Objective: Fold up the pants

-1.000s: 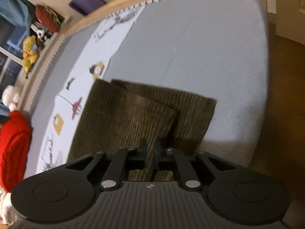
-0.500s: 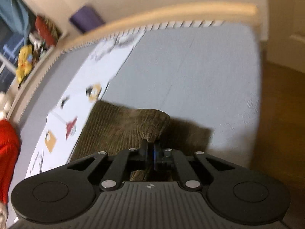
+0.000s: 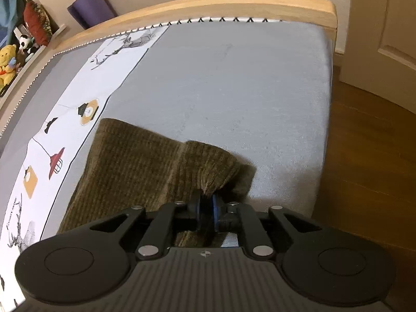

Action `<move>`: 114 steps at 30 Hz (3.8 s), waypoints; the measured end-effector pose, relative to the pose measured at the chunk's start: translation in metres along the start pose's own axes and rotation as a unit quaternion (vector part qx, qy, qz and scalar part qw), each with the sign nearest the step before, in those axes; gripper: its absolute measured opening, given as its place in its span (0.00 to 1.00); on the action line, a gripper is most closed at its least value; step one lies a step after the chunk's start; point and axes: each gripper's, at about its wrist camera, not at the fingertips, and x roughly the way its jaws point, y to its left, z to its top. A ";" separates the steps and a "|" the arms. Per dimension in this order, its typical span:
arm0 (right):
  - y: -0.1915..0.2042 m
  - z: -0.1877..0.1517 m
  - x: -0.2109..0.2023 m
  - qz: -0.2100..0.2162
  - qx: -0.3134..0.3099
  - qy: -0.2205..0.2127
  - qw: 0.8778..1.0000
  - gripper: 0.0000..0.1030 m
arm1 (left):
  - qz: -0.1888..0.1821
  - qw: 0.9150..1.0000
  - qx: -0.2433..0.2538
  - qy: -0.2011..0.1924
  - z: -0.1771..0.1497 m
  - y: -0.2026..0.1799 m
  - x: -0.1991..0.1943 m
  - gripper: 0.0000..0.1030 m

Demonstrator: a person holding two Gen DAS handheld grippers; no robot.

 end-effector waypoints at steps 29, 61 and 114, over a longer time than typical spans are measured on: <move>0.020 -0.015 0.016 0.020 -0.050 0.069 0.996 0.14 | 0.020 0.998 -0.053 0.037 -0.006 0.023 0.005 0.14; -0.013 -0.006 0.006 -0.029 0.013 0.045 0.998 0.47 | 0.150 0.975 0.159 0.034 0.003 -0.072 0.029 0.35; 0.232 -0.400 -0.165 0.299 -0.727 0.000 0.618 0.19 | 0.088 0.969 0.213 -0.092 0.023 -0.137 0.017 0.44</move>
